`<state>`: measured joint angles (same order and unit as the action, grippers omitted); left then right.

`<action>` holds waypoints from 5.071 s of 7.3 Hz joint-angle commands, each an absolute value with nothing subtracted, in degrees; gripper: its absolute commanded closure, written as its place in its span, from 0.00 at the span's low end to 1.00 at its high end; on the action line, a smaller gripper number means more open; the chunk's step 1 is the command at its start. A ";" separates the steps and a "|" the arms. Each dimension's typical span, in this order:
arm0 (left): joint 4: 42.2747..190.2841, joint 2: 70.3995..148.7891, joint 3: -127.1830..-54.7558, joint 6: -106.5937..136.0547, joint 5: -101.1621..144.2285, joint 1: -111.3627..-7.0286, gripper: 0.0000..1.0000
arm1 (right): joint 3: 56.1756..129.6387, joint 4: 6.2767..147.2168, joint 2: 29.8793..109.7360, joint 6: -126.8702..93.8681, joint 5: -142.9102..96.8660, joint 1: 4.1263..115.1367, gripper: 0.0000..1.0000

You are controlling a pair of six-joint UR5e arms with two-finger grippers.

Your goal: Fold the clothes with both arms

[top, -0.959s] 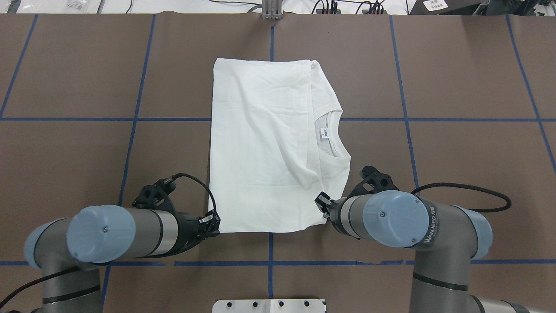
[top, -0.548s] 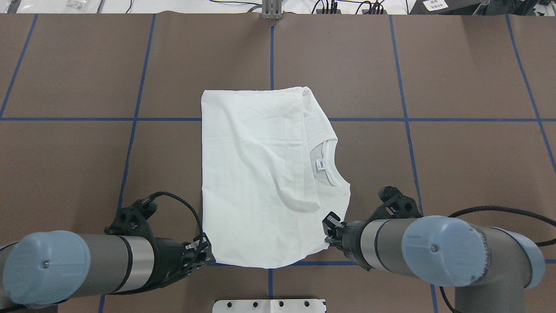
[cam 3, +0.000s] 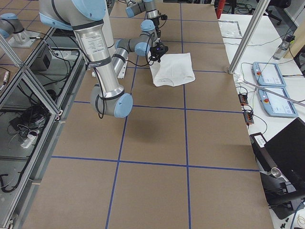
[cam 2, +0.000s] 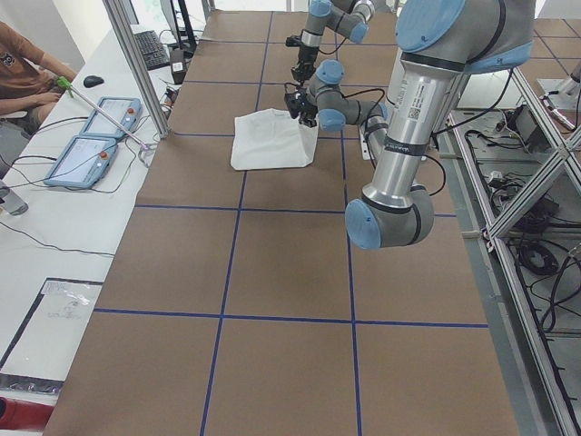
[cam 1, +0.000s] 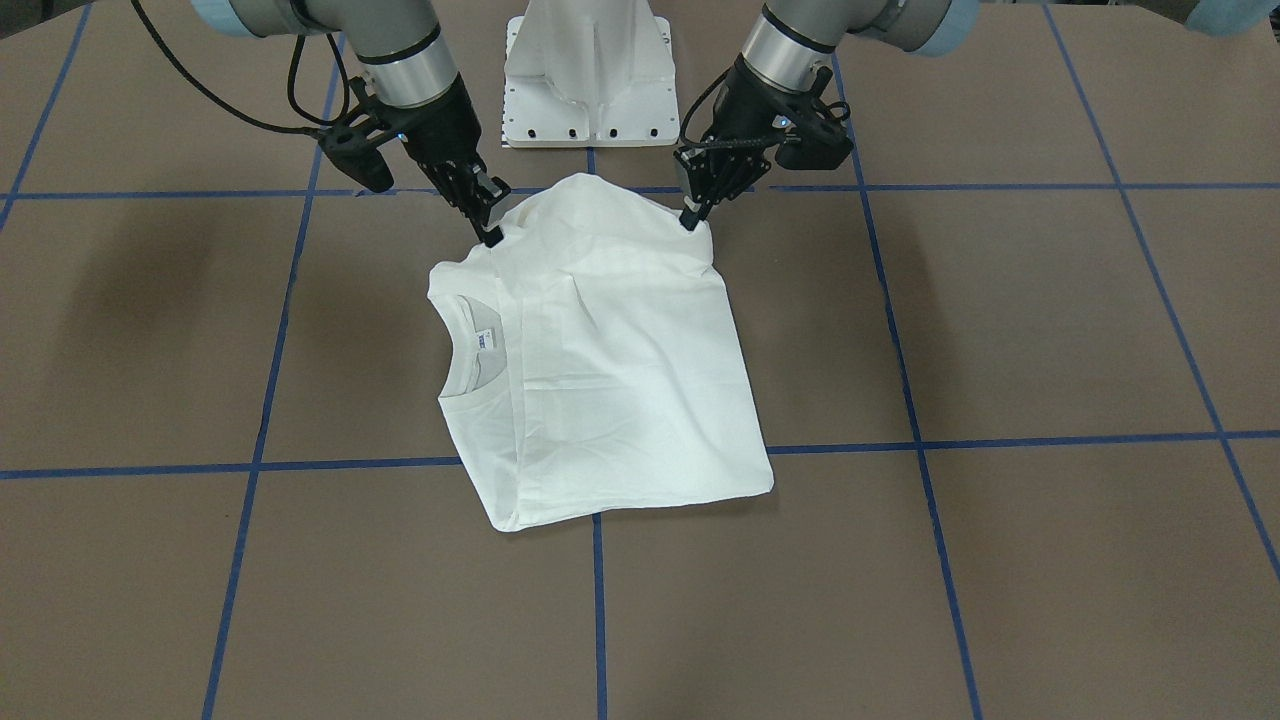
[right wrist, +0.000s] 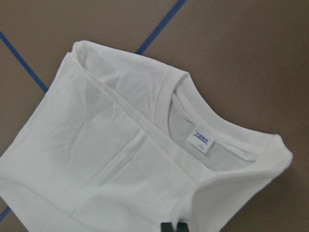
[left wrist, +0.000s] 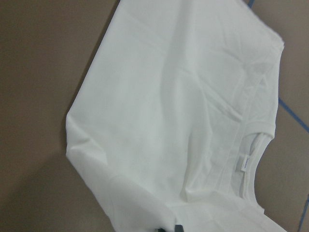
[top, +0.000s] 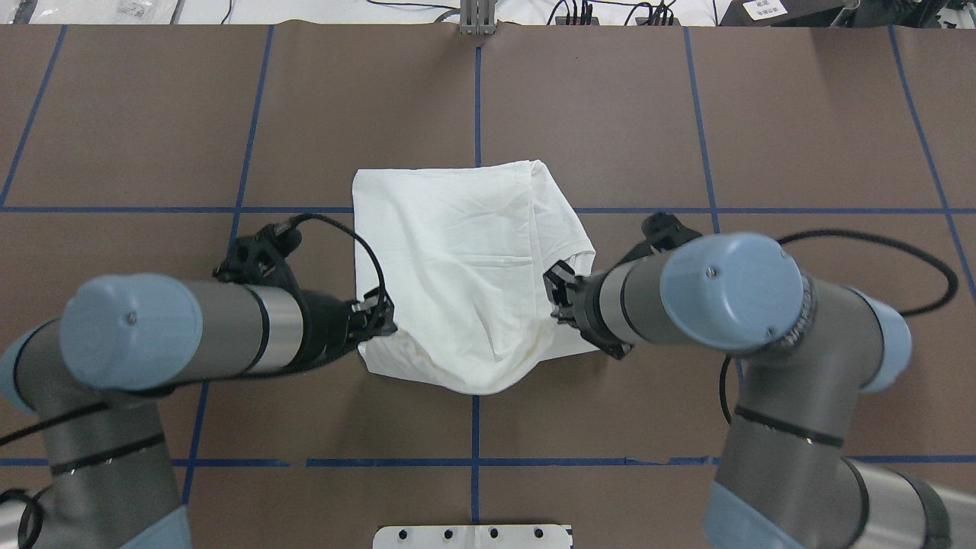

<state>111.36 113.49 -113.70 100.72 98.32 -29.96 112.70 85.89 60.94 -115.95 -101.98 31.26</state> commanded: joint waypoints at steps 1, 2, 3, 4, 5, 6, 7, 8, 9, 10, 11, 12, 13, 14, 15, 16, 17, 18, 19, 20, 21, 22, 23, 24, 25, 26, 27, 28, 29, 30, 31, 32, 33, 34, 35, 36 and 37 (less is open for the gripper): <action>115.28 117.15 -103.32 93.79 101.07 -38.12 1.00 | 98.24 85.61 52.51 -107.87 -106.43 38.04 1.00; 119.14 118.99 -98.05 92.82 101.16 -39.54 1.00 | 92.43 84.13 49.43 -106.45 -107.31 39.27 1.00; 121.88 119.61 -94.52 92.29 101.08 -39.64 1.00 | 87.33 79.24 48.35 -106.17 -108.36 40.07 1.00; 124.78 120.32 -91.26 92.37 100.99 -39.73 1.00 | 83.71 75.97 47.47 -105.39 -108.72 40.86 1.00; 127.07 121.98 -86.71 92.29 100.73 -40.25 1.00 | 78.97 75.76 45.02 -102.16 -109.94 41.83 1.00; 131.88 124.52 -79.26 92.11 100.46 -41.56 0.70 | 73.53 73.06 43.00 -97.95 -109.86 42.44 0.03; 134.62 125.67 -75.01 89.06 100.46 -43.40 0.43 | 69.30 69.21 42.63 -92.95 -109.78 44.19 0.00; 134.56 125.60 -74.97 83.29 100.55 -45.51 0.34 | 68.13 69.17 42.89 -85.42 -110.91 47.86 0.00; 134.39 125.33 -74.97 77.93 101.33 -48.14 0.22 | 66.64 69.43 44.46 -76.38 -116.14 53.56 0.00; 134.12 124.55 -75.14 71.35 105.95 -50.77 0.20 | 66.71 69.43 47.52 -68.98 -119.06 57.35 0.00; 134.12 121.23 -76.19 63.80 114.35 -54.28 0.18 | 67.06 69.52 50.68 -63.25 -121.53 60.52 0.00; 133.86 116.68 -80.03 55.11 118.26 -57.80 0.00 | 68.63 69.70 55.85 -50.84 -124.77 63.86 0.00; 132.99 112.80 -82.07 45.45 120.82 -60.88 0.00 | 69.34 70.22 60.25 -37.92 -128.63 68.59 0.00; 130.37 109.98 -82.61 33.17 123.63 -65.08 0.00 | 69.43 73.88 62.64 -27.96 -129.54 71.95 0.00; 125.90 108.21 -82.53 19.65 125.23 -68.96 0.00 | 69.78 79.48 63.54 -18.47 -129.90 76.16 0.00; 117.77 108.11 -83.23 11.60 128.12 -73.26 0.00 | 70.66 82.32 65.72 -13.06 -129.90 78.64 0.00; 111.33 106.97 -86.45 5.68 131.36 -76.52 0.00 | 72.06 82.35 69.83 -12.49 -131.29 81.27 0.00; 107.35 105.48 -89.01 3.71 132.18 -78.99 0.00 | 75.55 83.22 72.22 -12.48 -134.27 82.69 0.00; 106.97 103.21 -91.30 3.69 132.10 -79.62 0.00 | 75.93 83.84 72.85 -12.39 -134.47 83.58 0.00; 106.96 101.62 -90.88 1.86 131.49 -80.67 0.00 | 76.20 83.93 72.95 -12.39 -134.30 83.67 0.00; 106.96 101.43 -89.40 -1.63 131.48 -82.08 0.00 | 77.51 83.94 74.17 -12.31 -134.38 84.45 0.00; 107.22 100.99 -86.95 -4.45 131.48 -82.09 0.00 | 79.52 84.46 74.70 -12.13 -134.47 85.16 0.00; 106.88 101.07 -85.27 -4.92 131.57 -84.27 0.00 | 79.89 84.98 76.88 -10.65 -134.30 84.73 0.00; 107.14 101.07 -82.47 -6.31 132.18 -86.90 0.00 | 79.89 85.16 78.47 -6.20 -134.21 84.81 0.00; 106.96 100.99 -82.09 -7.63 132.19 -87.36 0.00 | 80.24 84.64 80.49 -6.07 -133.69 85.16 0.00; 105.66 100.81 -82.09 -7.39 132.80 -87.54 0.00 | 80.77 84.46 80.86 -6.85 -132.55 85.17 0.00; 105.38 100.81 -82.00 -6.25 133.76 -87.45 0.00 | 84.25 85.07 81.47 -7.55 -132.45 85.17 0.00; 105.29 100.46 -82.26 -3.11 133.94 -87.54 0.00 | 84.98 84.90 81.82 -8.43 -131.06 84.38 0.00; 102.42 101.16 -82.70 0.40 133.95 -87.45 0.00 | 85.08 85.25 81.30 -8.52 -130.35 83.68 0.00; 100.74 101.16 -83.23 0.61 134.03 -87.54 0.00 | 86.21 88.21 80.86 -8.53 -130.34 82.63 0.00; 101.33 100.47 -82.97 0.27 134.21 -87.54 0.00 | 87.61 91.55 80.34 -8.53 -130.34 82.44 0.00; 101.42 100.46 -83.84 -0.08 135.60 -87.80 0.00 | 87.63 92.02 80.33 -8.53 -130.43 82.53 0.00; 100.90 99.85 -85.07 -0.09 138.66 -88.41 0.00 | 87.45 91.85 80.59 -8.44 -131.04 82.53 0.00; 101.42 99.15 -85.25 -0.09 139.39 -88.50 0.00 | 87.54 91.67 80.86 -8.44 -131.65 82.53 0.00; 101.43 99.66 -85.51 0.09 139.48 -89.20 0.00 | 87.19 91.50 81.03 -8.09 -131.66 82.53 0.00; 101.34 99.15 -87.52 0.09 138.96 -89.56 0.00 | 87.01 91.41 81.30 -8.43 -131.14 82.53 0.00; 101.08 97.84 -90.24 0.26 138.87 -89.82 0.00 | 87.71 91.23 81.56 -8.52 -131.22 82.53 0.00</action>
